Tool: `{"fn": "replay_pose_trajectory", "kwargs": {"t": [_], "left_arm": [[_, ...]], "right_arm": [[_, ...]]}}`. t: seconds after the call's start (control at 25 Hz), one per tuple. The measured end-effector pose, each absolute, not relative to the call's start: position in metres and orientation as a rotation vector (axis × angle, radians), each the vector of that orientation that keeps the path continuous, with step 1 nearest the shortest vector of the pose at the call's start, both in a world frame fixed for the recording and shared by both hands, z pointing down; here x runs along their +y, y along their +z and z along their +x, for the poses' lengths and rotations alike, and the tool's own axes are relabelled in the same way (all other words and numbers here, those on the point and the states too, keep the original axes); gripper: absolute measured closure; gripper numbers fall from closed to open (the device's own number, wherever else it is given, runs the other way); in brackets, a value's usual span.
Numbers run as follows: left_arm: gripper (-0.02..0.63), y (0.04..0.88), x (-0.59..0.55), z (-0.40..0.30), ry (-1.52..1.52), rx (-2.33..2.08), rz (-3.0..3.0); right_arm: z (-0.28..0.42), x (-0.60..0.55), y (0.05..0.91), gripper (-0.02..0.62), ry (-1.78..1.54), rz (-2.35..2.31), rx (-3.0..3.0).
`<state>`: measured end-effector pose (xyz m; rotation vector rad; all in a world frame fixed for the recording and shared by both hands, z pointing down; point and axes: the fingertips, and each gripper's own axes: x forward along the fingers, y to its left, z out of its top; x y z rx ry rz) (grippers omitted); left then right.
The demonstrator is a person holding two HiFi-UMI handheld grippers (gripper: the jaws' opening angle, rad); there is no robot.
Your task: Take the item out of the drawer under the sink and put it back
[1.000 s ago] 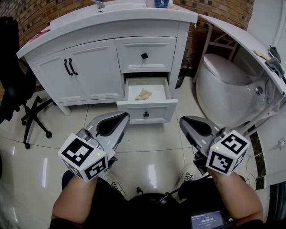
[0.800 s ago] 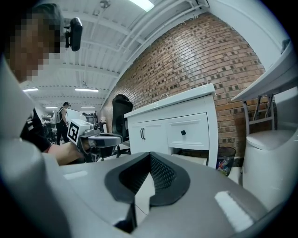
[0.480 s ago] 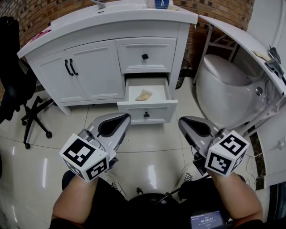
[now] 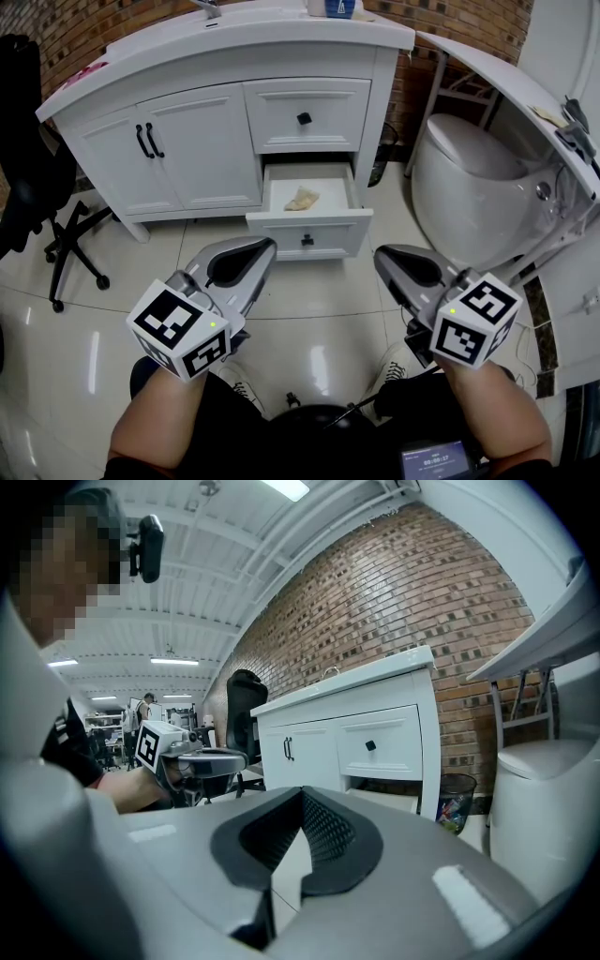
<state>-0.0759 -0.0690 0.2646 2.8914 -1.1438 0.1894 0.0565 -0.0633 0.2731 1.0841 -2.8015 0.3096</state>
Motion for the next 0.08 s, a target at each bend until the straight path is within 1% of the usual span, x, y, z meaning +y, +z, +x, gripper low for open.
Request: {"fn": "replay_pose_trajectory", "kwargs": {"t": [0.08], "left_arm": [[0.600, 0.2652, -0.0684, -0.0756, 0.189, -1.142, 2.891]], "right_arm": [[0.0562, -0.0623, 0.2741, 0.594, 0.311, 1.082, -2.800]]}}
